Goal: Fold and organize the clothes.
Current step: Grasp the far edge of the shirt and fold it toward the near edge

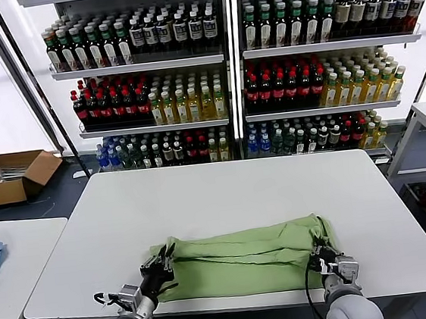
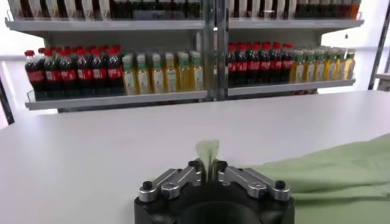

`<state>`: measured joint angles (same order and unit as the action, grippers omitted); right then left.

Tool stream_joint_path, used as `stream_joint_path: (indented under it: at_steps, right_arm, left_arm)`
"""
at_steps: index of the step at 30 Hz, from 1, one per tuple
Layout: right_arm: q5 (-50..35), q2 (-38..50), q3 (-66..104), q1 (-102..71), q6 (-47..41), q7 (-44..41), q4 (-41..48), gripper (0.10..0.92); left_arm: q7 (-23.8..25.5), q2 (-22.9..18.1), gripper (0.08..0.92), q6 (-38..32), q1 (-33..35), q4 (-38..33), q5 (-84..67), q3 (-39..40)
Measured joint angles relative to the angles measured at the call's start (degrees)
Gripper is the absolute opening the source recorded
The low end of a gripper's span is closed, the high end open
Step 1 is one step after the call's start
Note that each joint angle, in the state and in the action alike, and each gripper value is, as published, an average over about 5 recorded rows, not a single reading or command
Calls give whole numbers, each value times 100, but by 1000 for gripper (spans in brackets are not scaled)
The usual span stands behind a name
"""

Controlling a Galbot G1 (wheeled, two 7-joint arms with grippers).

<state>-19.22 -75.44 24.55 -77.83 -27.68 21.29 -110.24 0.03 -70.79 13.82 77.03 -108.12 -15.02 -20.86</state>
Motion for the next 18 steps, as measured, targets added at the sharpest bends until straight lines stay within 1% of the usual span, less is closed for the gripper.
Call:
stream_joint_path:
  at_steps: [8, 18]
  right_arm:
    - [12, 23, 76, -180, 23, -5, -128, 517]
    - [-314, 92, 270, -452, -15, -86, -985, 777]
  left_arm:
    - [-135, -64, 478, 65, 53, -172, 54, -49]
    - [-337, -262, 761, 297, 240, -306, 139, -160]
